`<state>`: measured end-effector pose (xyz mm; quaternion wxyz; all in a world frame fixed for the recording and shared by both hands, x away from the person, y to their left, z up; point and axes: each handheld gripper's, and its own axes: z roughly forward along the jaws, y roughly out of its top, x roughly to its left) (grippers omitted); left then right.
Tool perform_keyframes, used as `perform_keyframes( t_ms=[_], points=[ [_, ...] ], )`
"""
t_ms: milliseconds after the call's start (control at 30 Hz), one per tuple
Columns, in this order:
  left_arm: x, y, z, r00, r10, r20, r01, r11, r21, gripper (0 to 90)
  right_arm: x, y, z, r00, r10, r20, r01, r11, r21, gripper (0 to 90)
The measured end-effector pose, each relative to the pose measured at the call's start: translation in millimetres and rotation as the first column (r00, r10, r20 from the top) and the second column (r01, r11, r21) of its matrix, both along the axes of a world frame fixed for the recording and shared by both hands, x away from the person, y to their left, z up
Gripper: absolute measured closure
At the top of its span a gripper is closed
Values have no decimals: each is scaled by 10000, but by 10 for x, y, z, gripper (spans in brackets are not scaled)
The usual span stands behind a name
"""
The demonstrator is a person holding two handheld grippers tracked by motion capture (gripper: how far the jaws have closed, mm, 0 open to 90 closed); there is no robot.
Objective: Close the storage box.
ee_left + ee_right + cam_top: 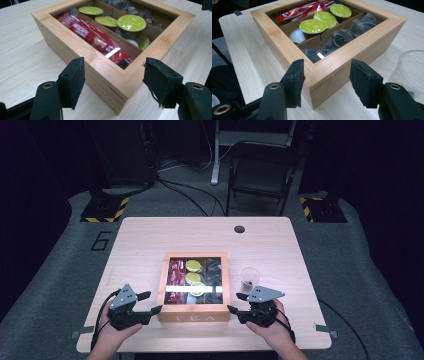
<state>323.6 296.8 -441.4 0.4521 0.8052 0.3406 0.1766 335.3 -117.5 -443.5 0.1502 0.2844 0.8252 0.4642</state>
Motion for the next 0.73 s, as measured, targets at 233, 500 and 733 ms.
perform_keyframes(
  t_ms=[233,500,733],
  points=[
    [65,145,4,9993,364,61,-363,9993,-90,364,36,-103,-12,9987,-515,11,515,9986,68,452],
    [177,250,-75,9964,843,-120,-845,9964,-99,377,89,-221,-94,9959,-875,-220,874,9962,-54,458],
    [289,356,-152,9864,1565,-505,-1577,9873,-199,388,41,-220,-109,9970,-500,-596,525,9978,416,462]
  ],
)
